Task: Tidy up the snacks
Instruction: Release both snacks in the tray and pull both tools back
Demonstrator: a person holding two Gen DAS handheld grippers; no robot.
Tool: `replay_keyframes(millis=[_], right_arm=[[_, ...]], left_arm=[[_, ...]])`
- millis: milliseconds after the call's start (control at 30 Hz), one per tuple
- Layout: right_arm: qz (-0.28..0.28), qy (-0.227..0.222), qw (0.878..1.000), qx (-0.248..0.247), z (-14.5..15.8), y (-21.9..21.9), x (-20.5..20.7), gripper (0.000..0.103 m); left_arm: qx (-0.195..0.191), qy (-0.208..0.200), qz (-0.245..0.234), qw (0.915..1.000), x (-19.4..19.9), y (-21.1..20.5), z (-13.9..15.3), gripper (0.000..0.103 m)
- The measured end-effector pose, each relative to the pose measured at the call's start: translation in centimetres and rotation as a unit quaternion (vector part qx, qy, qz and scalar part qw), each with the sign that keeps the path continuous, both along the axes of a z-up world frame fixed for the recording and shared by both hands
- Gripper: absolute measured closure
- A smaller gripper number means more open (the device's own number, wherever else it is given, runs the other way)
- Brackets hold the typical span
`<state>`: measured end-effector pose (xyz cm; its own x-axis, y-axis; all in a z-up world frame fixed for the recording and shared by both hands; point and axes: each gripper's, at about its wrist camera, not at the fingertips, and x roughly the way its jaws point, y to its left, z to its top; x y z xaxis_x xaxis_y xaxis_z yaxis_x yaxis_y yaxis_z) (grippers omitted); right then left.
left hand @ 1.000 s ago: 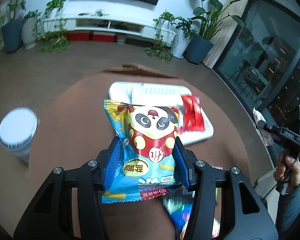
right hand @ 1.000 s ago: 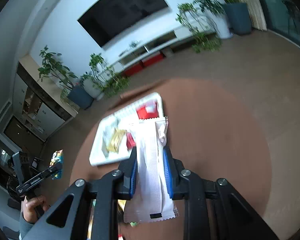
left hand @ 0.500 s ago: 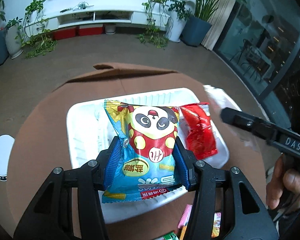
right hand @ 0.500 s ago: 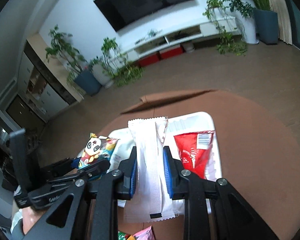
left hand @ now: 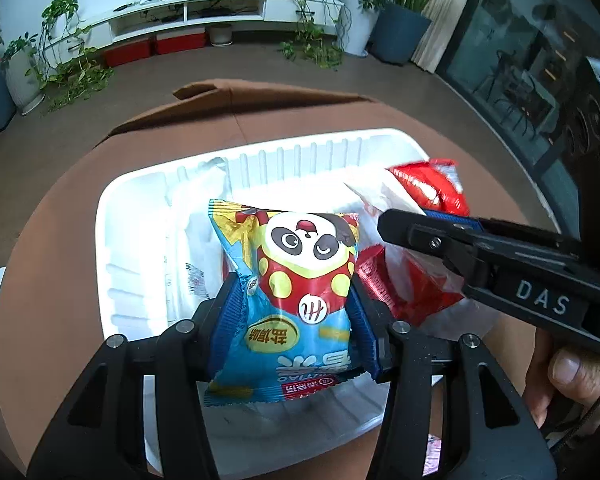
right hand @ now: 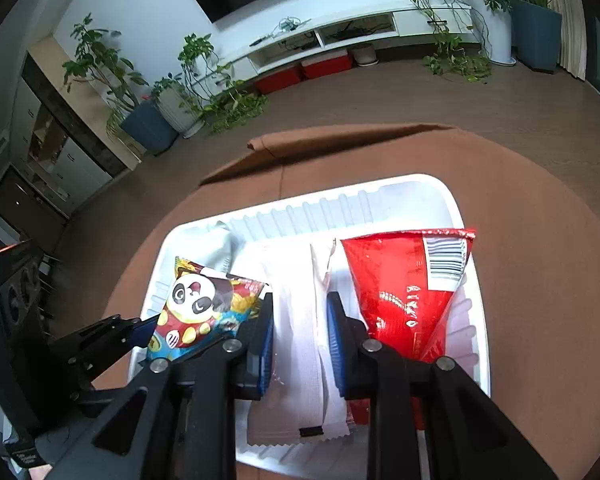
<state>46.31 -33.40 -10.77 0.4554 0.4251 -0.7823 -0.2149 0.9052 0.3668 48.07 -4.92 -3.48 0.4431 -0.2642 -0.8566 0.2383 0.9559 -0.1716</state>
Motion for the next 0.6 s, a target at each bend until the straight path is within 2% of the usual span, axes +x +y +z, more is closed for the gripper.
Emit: replay_keyframes(millis=[200, 600], right_arm=[[0.004, 0.000, 1.000, -0.014, -1.0, 0.6, -0.1, 0.077], [0.007, -0.005, 1.000, -0.020, -0.5, 0.6, -0.6, 0.071]], left_arm=[[0.004, -0.003, -0.003, 1.0000, 0.4, 0.1, -0.6, 0.051], [0.011, -0.019, -0.008, 0.9997, -0.5, 0.8, 0.2, 0.033]])
